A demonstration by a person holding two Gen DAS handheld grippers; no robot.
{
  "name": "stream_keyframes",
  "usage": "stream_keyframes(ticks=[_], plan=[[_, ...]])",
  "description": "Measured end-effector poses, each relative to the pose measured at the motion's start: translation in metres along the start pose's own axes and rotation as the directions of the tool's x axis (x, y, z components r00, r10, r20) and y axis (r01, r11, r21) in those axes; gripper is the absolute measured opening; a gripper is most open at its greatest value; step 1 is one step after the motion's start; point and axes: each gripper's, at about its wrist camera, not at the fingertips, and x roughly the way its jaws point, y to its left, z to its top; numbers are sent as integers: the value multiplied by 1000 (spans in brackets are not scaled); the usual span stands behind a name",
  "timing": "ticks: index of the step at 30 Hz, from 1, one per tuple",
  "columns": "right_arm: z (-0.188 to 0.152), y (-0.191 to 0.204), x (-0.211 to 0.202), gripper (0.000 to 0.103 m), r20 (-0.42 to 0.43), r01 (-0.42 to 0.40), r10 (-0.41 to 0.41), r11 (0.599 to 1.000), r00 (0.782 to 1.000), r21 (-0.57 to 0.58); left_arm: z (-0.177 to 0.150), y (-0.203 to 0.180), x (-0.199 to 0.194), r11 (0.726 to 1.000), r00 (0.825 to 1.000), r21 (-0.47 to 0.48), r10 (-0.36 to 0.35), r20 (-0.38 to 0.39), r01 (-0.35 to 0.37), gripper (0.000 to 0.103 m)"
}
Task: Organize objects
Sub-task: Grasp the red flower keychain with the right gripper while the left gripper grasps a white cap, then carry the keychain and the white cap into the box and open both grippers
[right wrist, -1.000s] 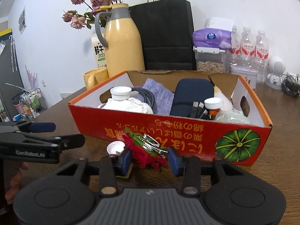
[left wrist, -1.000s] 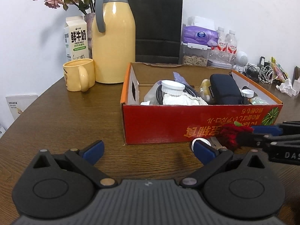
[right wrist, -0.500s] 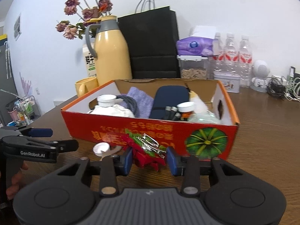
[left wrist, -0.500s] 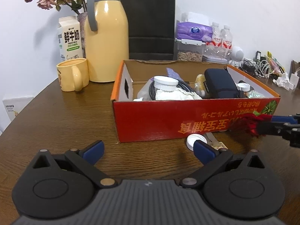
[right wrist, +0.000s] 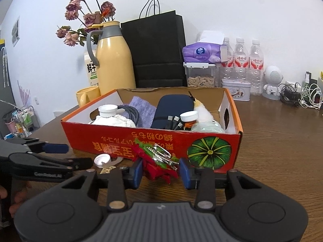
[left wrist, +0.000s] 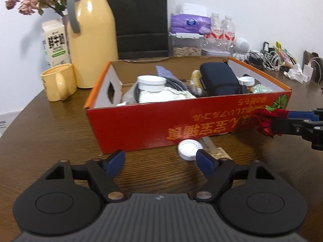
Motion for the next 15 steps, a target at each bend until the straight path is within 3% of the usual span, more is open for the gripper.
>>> stream_keyframes(ticks=[8, 10, 15], plan=[[-1, 3, 0, 37, -4, -7, 7, 1000, 1000, -11, 3, -18, 13, 998, 999, 54, -23, -29, 25, 52], [-1, 3, 0, 37, -5, -7, 7, 1000, 1000, -11, 4, -20, 14, 997, 999, 59, -42, -26, 43, 29], [-1, 4, 0, 37, -3, -8, 8, 1000, 1000, -14, 1, -23, 7, 995, 999, 82, -53, 3, 53, 29]])
